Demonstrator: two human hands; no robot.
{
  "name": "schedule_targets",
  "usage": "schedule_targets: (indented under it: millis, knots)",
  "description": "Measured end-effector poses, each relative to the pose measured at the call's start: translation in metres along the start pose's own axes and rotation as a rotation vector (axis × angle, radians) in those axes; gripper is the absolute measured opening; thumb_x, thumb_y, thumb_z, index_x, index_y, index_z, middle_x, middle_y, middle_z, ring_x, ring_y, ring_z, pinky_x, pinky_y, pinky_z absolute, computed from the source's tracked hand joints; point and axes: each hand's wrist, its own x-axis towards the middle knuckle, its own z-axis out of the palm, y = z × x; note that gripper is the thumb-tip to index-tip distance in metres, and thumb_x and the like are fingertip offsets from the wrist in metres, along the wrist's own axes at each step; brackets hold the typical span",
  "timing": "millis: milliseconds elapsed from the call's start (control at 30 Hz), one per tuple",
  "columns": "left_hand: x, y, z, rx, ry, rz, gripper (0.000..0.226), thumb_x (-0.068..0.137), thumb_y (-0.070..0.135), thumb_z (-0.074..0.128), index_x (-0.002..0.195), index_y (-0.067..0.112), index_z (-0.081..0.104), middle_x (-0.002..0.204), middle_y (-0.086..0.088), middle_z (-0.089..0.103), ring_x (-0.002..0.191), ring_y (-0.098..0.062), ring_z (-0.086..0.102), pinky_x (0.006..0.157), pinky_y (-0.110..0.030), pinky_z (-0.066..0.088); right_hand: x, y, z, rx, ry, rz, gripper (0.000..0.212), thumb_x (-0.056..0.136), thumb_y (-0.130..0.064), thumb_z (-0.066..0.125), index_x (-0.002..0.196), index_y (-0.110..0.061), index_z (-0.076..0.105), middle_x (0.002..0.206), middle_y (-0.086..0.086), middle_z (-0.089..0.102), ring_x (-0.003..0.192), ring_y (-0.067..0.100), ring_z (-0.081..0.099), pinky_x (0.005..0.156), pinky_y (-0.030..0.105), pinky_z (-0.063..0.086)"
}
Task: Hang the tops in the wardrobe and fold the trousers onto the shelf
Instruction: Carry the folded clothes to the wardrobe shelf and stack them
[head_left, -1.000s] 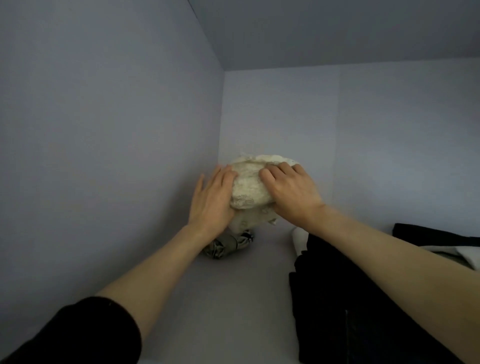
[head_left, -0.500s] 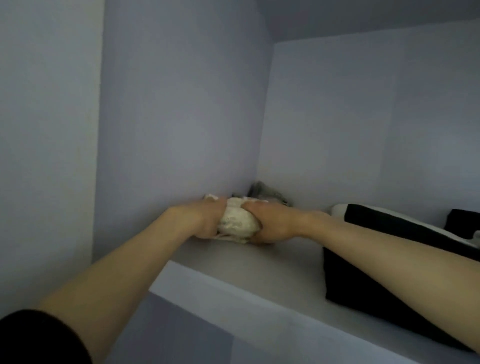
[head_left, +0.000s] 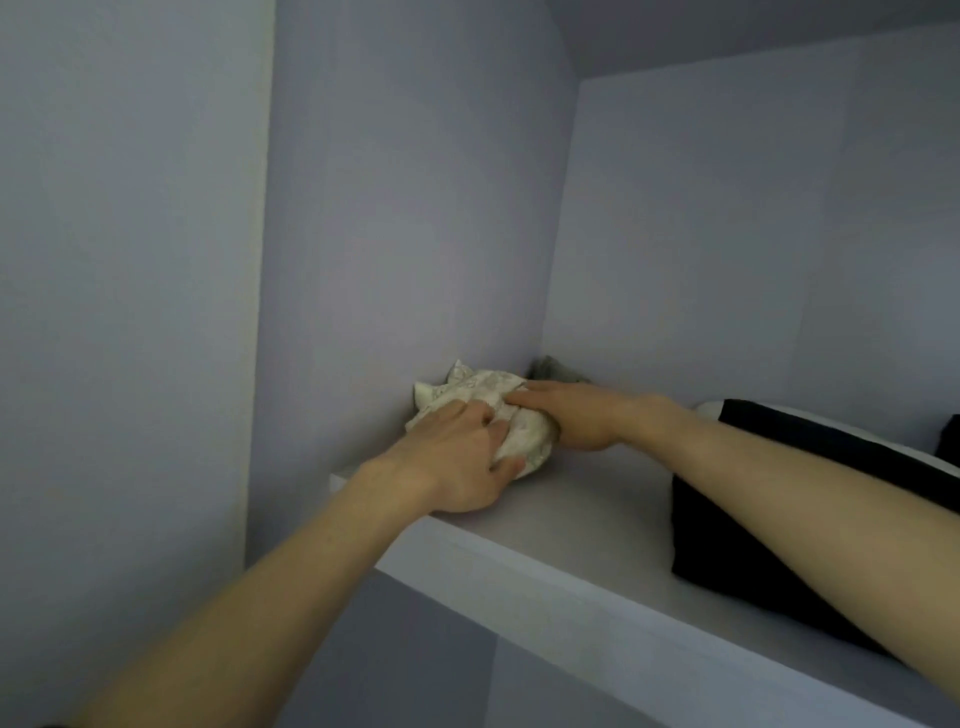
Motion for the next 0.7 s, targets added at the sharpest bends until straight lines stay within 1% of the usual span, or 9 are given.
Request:
schedule_targets:
  millis: [67, 133, 233, 333, 400, 467, 533, 567, 700]
  knots:
    - [0.006, 0.0, 0.006, -0.013, -0.177, -0.045, 0.059, 0.101, 0.042, 0.025, 0.151, 0.015, 0.011, 0.159, -0.006, 0.003, 0.146, -0.024, 0.001, 0.117, -0.038, 0.006, -0.007, 0.008, -0.012, 0.151, -0.094, 0.06, 0.064, 0.093, -0.003, 0.045, 0.15, -0.023, 0.023, 0.157, 0.003, 0.022, 0.142, 0.019, 0.026, 0.115, 0.027, 0.019]
    - [0.016, 0.0, 0.011, -0.026, -0.268, -0.092, 0.059, 0.102, 0.04, 0.02, 0.151, 0.015, -0.001, 0.159, -0.005, -0.01, 0.146, -0.024, -0.007, 0.118, -0.04, 0.002, -0.015, 0.016, -0.021, 0.19, -0.077, 0.097, 0.06, 0.094, -0.006, 0.043, 0.148, -0.023, 0.027, 0.156, 0.003, 0.025, 0.141, 0.017, 0.028, 0.114, 0.024, 0.019]
    - [0.03, 0.001, 0.016, -0.012, -0.308, -0.132, 0.059, 0.103, 0.039, 0.019, 0.15, 0.014, -0.006, 0.158, -0.006, -0.013, 0.146, -0.026, -0.007, 0.118, -0.044, 0.003, -0.027, 0.015, -0.016, 0.157, -0.113, 0.14, 0.057, 0.096, -0.006, 0.038, 0.149, -0.023, 0.026, 0.155, 0.006, 0.026, 0.14, 0.018, 0.028, 0.107, 0.019, 0.02]
    - [0.037, 0.001, 0.019, -0.023, -0.306, -0.15, 0.06, 0.102, 0.04, 0.019, 0.15, 0.014, -0.006, 0.158, -0.005, -0.014, 0.145, -0.026, -0.009, 0.118, -0.044, 0.001, -0.035, 0.008, -0.003, 0.117, -0.191, 0.159, 0.054, 0.098, -0.011, 0.035, 0.15, -0.022, 0.022, 0.157, 0.005, 0.019, 0.143, 0.018, 0.021, 0.11, 0.021, 0.016]
    - [0.036, 0.003, 0.019, -0.041, -0.258, -0.146, 0.062, 0.101, 0.043, 0.021, 0.151, 0.015, -0.004, 0.158, -0.005, -0.011, 0.146, -0.025, -0.009, 0.118, -0.044, 0.002, -0.044, 0.006, 0.001, 0.085, -0.203, 0.142, 0.05, 0.1, -0.017, 0.032, 0.149, -0.023, 0.025, 0.157, 0.004, 0.02, 0.144, 0.02, 0.02, 0.115, 0.027, 0.017]
    - [0.028, 0.004, 0.016, -0.068, -0.189, -0.151, 0.063, 0.1, 0.046, 0.023, 0.151, 0.017, -0.001, 0.159, -0.004, -0.009, 0.146, -0.024, -0.007, 0.117, -0.046, 0.005, -0.052, 0.004, 0.001, 0.042, -0.159, 0.14, 0.047, 0.1, -0.019, 0.032, 0.147, -0.023, 0.033, 0.153, 0.005, 0.031, 0.139, 0.025, 0.031, 0.112, 0.031, 0.026]
    - [0.017, 0.007, 0.009, -0.093, -0.094, -0.149, 0.063, 0.1, 0.047, 0.026, 0.151, 0.017, 0.003, 0.159, -0.005, -0.007, 0.146, -0.024, -0.005, 0.117, -0.046, 0.006, -0.062, 0.003, -0.006, 0.031, -0.059, 0.151, 0.043, 0.099, -0.023, 0.036, 0.142, -0.022, 0.04, 0.146, 0.007, 0.042, 0.129, 0.028, 0.042, 0.105, 0.031, 0.035]
    - [0.011, 0.011, 0.004, -0.098, -0.031, -0.137, 0.062, 0.099, 0.046, 0.028, 0.151, 0.017, 0.007, 0.159, -0.005, -0.004, 0.146, -0.024, -0.003, 0.117, -0.045, 0.008, -0.067, 0.003, -0.013, 0.056, 0.004, 0.157, 0.043, 0.098, -0.024, 0.039, 0.141, -0.022, 0.041, 0.144, 0.006, 0.045, 0.128, 0.027, 0.044, 0.103, 0.03, 0.036]
    - [-0.008, 0.033, -0.017, -0.249, 0.269, 0.003, 0.055, 0.097, 0.03, 0.044, 0.147, 0.015, 0.026, 0.155, -0.009, 0.021, 0.142, -0.023, 0.02, 0.114, -0.032, 0.019, -0.1, -0.005, -0.043, 0.195, 0.238, 0.194, 0.043, 0.097, -0.028, 0.044, 0.14, -0.024, 0.042, 0.142, 0.003, 0.048, 0.129, 0.025, 0.044, 0.105, 0.033, 0.036]
